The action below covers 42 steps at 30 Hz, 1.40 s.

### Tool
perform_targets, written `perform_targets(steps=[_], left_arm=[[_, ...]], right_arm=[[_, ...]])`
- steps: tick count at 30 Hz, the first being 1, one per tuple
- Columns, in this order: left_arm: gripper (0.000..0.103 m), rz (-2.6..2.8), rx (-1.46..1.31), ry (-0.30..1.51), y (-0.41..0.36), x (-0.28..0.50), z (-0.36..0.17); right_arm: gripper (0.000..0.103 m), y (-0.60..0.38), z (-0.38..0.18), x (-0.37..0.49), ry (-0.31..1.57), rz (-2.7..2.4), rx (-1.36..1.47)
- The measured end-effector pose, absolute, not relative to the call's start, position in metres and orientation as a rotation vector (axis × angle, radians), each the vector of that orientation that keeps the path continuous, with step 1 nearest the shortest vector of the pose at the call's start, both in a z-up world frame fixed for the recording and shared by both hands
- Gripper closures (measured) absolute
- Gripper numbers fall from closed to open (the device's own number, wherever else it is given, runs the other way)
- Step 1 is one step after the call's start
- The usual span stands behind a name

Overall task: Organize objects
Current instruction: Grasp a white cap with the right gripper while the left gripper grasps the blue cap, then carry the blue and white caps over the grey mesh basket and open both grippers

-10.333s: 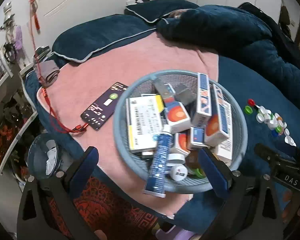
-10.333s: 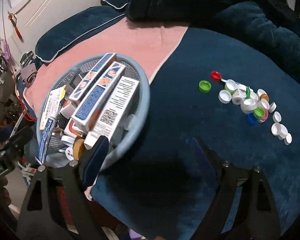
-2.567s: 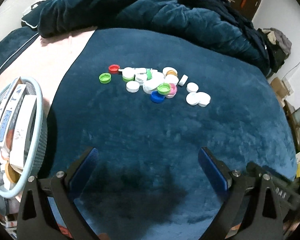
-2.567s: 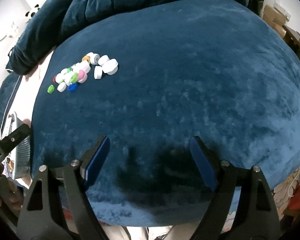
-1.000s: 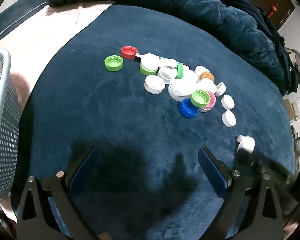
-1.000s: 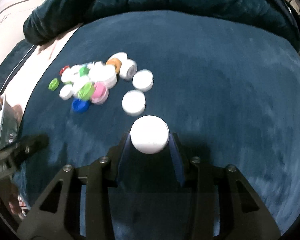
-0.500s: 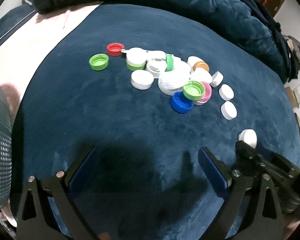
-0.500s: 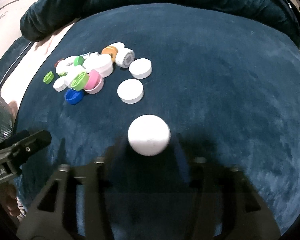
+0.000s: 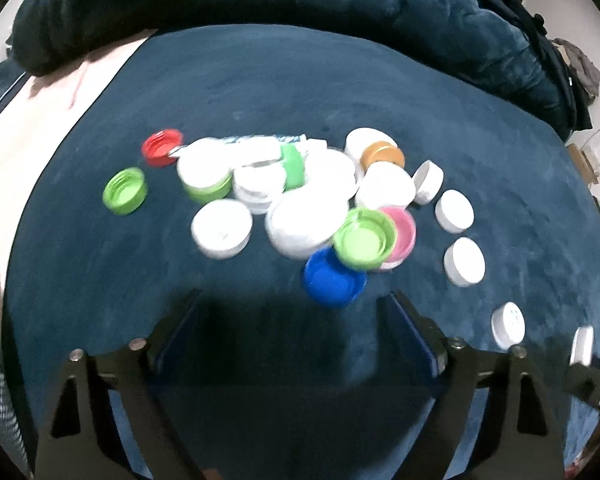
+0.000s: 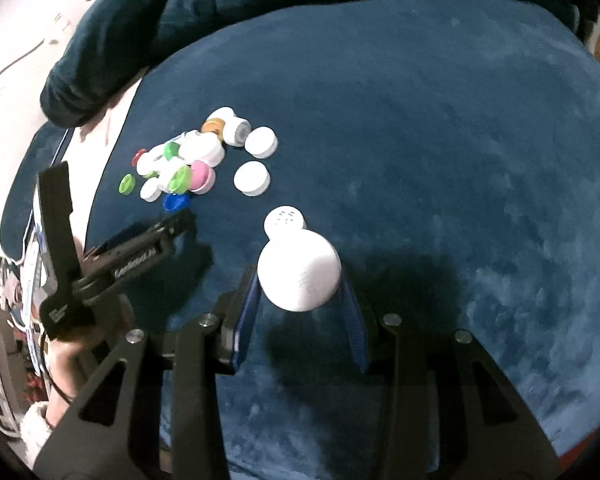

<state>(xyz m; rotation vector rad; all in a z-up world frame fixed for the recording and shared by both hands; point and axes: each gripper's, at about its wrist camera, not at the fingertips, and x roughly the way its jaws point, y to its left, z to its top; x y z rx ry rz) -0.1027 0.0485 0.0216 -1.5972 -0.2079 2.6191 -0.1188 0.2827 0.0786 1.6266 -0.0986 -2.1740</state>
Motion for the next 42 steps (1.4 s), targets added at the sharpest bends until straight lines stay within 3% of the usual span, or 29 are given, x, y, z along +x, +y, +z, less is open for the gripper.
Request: perform_targets(steps=[2, 3, 5, 6, 20, 31, 42], left_arm=[[0.027, 2.61, -1.582, -0.179, 0.053, -0.108, 0.021], [0.044, 2.603, -1.576, -0.151, 0.056, -0.111, 0.021], [0.058, 2.598, -1.557, -0.13, 0.059, -0.113, 0.022], [0.072, 2.598, -1.548, -0.126, 0.06, -0.112, 0.023], [0.073, 2.65, -1.504, -0.07, 0.045, -0.053, 0.074], [0.073, 2.825, -1.445, -0.1, -0.037, 0.026, 0.129], [0.073, 2.975, -1.464, -0.454, -0.166, 0.108, 0.146]], right_arm=[[0.062, 0.284, 0.075, -0.121, -0.119, -2.179, 1.636], [0.062, 0.285, 0.075, -0.123, -0.132, -2.177, 1.639], [0.062, 0.285, 0.074, -0.125, -0.157, -2.168, 1.638], [0.062, 0.283, 0.074, -0.126, -0.162, -2.168, 1.636], [0.062, 0.26, 0.086, -0.111, -0.177, -2.133, 1.584], [0.062, 0.211, 0.118, -0.062, -0.164, -2.083, 1.489], [0.062, 0.091, 0.141, 0.019, -0.045, -1.878, 1.373]])
